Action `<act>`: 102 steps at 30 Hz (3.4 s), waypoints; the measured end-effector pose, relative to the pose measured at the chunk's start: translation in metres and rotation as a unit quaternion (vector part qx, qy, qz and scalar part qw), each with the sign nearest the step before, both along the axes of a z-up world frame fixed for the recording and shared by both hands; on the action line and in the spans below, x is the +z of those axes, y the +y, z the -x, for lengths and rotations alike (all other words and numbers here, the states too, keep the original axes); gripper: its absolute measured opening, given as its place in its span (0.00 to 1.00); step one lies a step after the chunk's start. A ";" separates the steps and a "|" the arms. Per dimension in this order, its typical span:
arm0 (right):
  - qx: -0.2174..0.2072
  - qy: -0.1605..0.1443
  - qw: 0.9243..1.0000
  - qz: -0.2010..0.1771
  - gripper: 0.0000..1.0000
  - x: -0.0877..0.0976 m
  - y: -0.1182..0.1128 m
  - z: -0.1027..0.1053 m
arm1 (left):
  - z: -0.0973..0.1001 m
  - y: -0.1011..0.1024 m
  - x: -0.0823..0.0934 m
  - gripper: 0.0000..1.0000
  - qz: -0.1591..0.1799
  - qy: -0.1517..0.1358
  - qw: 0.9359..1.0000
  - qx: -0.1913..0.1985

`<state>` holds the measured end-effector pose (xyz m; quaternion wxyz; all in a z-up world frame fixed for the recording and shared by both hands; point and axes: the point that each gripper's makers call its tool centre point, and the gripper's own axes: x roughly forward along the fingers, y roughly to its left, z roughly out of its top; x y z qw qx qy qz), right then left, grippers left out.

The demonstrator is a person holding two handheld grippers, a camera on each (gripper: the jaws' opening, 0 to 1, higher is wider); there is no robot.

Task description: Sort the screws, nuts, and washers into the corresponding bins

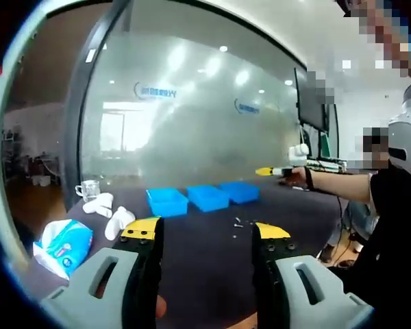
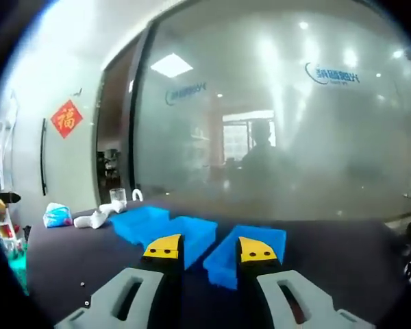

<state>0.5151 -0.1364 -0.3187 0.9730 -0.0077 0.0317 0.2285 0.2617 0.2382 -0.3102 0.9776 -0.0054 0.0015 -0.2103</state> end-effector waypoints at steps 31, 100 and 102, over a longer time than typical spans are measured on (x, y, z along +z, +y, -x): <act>0.086 0.000 0.995 0.052 0.35 -0.033 -0.027 0.182 | -0.011 -0.026 -0.006 0.50 -0.017 0.007 0.999 -0.029; 0.265 0.245 0.890 0.277 0.26 -0.086 0.142 0.104 | 0.002 -0.026 -0.032 0.50 -0.016 0.018 0.999 -0.028; 0.265 0.257 0.882 0.293 0.26 -0.092 0.142 0.102 | 0.002 -0.026 -0.031 0.50 -0.017 0.018 0.999 -0.028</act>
